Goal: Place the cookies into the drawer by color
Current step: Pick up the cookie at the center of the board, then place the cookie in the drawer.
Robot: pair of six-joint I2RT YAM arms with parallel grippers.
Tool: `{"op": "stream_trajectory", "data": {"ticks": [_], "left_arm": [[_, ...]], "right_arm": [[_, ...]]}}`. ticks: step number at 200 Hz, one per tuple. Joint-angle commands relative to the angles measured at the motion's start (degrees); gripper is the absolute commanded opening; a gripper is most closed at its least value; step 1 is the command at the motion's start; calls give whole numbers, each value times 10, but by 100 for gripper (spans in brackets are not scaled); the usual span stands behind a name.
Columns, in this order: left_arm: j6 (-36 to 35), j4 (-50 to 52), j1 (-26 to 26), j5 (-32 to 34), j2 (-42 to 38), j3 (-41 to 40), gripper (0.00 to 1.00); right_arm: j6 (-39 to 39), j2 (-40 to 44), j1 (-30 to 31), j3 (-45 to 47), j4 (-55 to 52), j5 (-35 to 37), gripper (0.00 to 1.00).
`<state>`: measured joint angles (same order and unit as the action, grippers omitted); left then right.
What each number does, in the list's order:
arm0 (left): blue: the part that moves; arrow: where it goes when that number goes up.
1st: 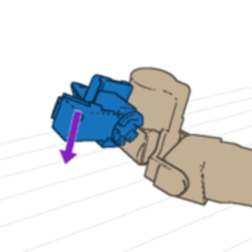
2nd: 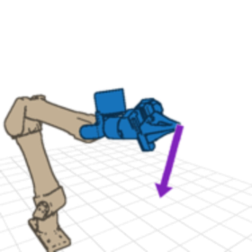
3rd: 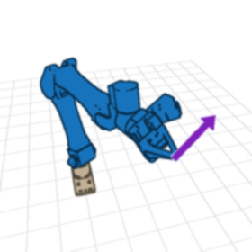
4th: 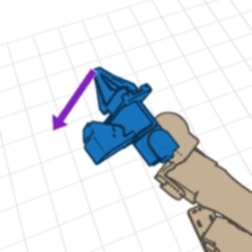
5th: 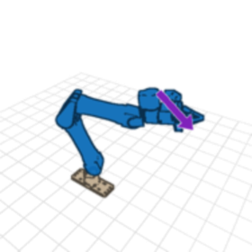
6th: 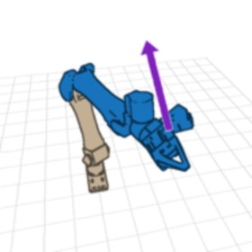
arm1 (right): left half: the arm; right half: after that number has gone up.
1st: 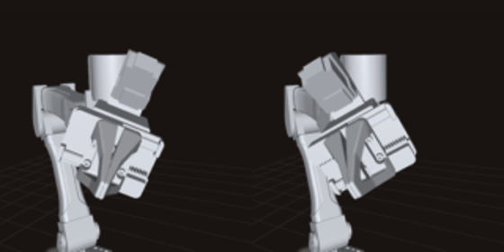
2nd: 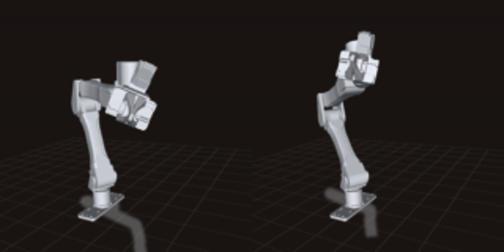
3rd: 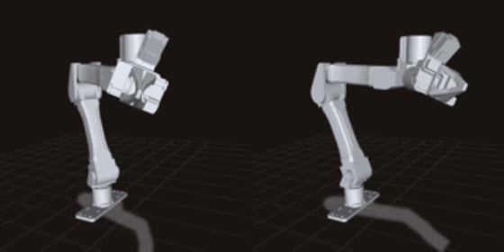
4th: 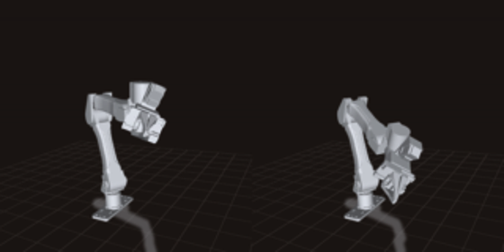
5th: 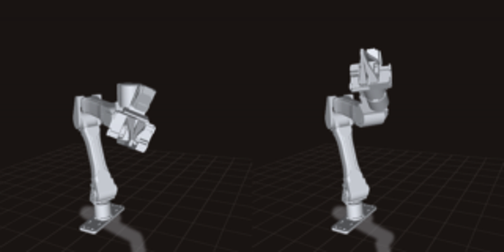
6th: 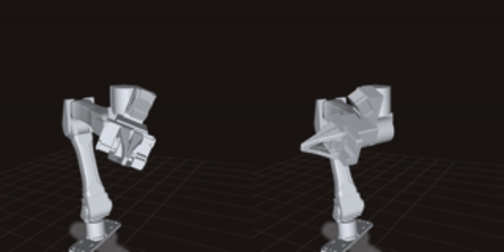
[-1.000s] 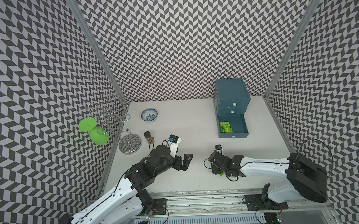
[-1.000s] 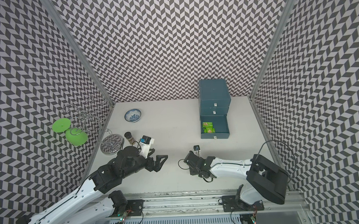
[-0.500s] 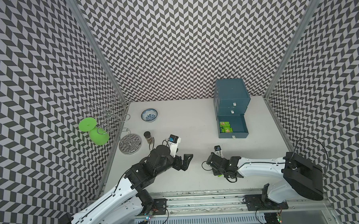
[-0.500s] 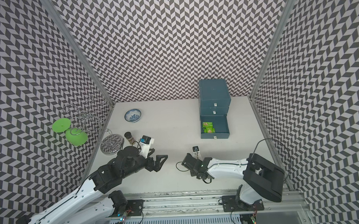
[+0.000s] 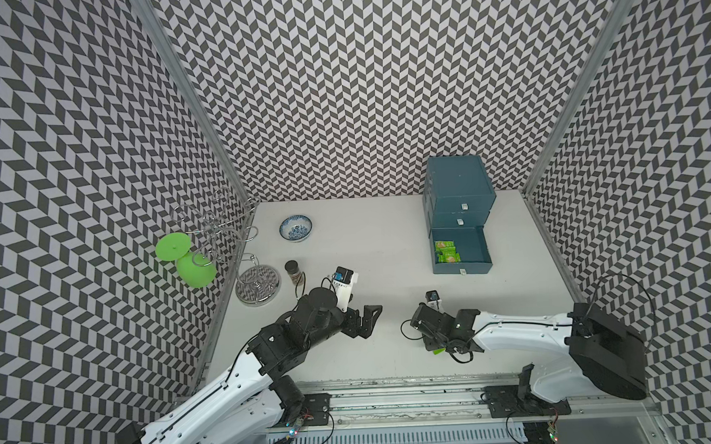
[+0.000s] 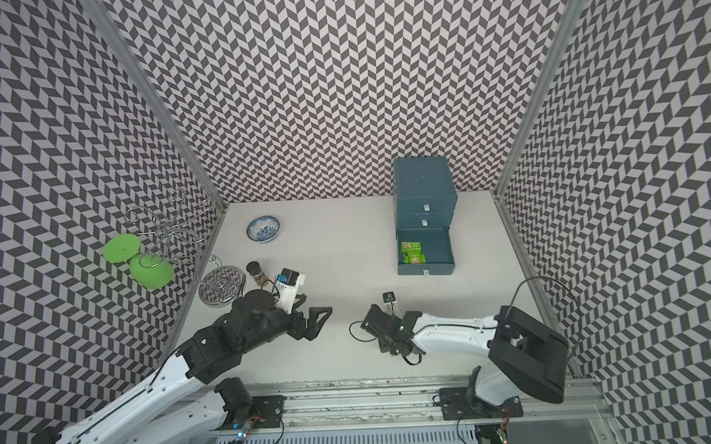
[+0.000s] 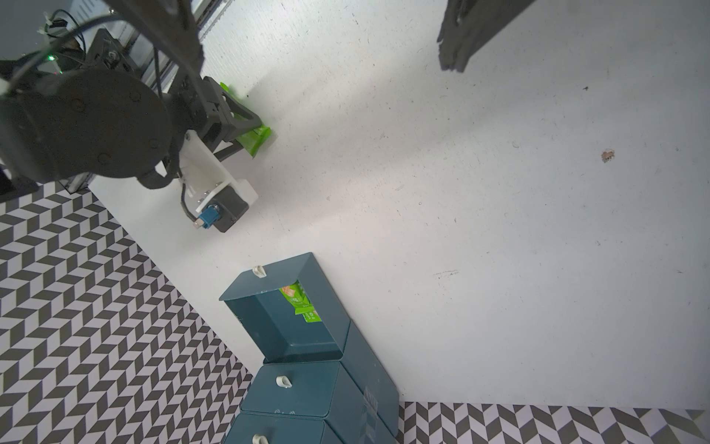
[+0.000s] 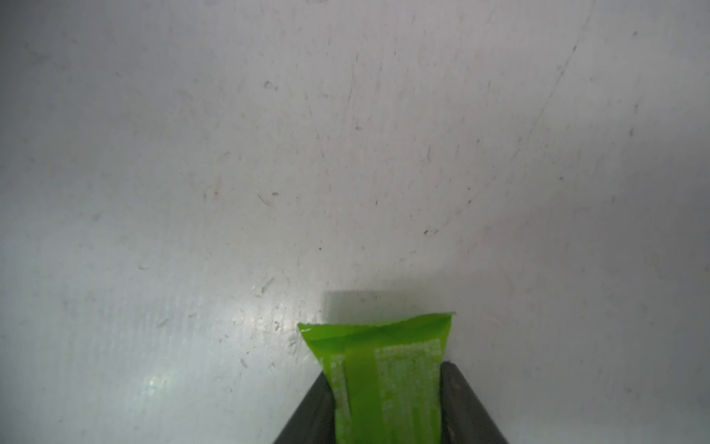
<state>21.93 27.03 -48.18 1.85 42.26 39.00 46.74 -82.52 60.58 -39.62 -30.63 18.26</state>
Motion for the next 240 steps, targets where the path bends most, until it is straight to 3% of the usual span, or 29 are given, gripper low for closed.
{"op": "stream_trajectory", "data": {"ticks": [1, 36, 132, 188, 240], "left_arm": [[-3, -10, 4, 3, -7, -4, 100], [-4, -12, 3, 3, -8, -5, 99], [-6, -18, 4, -4, -11, -7, 99], [-7, -19, 4, -4, -15, -8, 99], [-7, -18, 3, -4, -20, -8, 100]], "right_arm": [[3, 31, 2, -38, -32, 28, 42], [-43, 37, -43, -96, -39, 61, 42], [-222, 4, -299, -229, 68, 23, 41], [-262, -61, -386, -271, 117, 7, 41], [-270, -144, -429, -308, 136, -26, 41]]}}
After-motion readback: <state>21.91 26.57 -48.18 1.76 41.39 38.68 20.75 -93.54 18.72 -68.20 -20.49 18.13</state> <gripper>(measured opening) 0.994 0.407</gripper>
